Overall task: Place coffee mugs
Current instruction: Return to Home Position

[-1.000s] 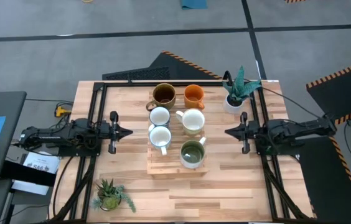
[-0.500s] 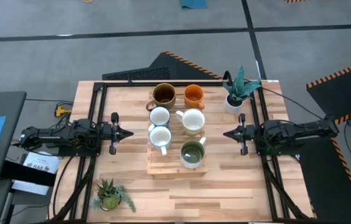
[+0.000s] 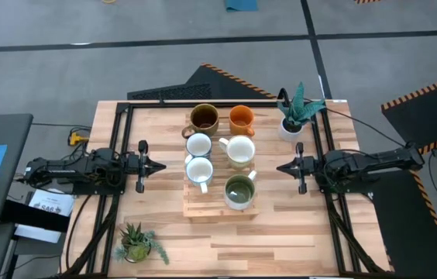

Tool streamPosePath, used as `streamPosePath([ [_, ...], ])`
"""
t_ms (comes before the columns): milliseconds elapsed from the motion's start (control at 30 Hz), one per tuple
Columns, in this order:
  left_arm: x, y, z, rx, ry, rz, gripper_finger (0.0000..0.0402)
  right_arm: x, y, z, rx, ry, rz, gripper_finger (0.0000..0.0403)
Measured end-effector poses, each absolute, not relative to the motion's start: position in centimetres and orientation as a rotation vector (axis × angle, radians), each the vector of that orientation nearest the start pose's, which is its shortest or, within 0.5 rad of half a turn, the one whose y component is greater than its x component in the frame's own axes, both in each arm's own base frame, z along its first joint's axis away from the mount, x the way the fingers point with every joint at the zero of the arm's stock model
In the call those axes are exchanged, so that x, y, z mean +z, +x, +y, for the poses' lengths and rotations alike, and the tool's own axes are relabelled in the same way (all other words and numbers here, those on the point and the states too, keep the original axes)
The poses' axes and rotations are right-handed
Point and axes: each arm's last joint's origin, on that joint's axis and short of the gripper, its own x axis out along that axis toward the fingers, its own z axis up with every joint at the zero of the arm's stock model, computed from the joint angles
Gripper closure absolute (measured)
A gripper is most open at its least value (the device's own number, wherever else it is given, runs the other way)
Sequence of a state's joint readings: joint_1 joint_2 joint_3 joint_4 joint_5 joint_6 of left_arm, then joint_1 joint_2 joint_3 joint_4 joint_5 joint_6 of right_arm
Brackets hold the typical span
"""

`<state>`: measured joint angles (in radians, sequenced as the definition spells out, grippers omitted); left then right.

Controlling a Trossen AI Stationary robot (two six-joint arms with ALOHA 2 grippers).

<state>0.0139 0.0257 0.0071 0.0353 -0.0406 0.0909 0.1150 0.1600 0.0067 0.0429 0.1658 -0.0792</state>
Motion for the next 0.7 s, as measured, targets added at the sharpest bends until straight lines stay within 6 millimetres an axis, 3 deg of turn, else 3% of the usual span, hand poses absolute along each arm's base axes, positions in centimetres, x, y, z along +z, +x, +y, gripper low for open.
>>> streamPosePath([
  [700,16.72,9.88,0.25,0.055,0.088,-0.014,0.0402,15.68,10.60,0.76,-0.041,-0.072,0.108,0.0376],
])
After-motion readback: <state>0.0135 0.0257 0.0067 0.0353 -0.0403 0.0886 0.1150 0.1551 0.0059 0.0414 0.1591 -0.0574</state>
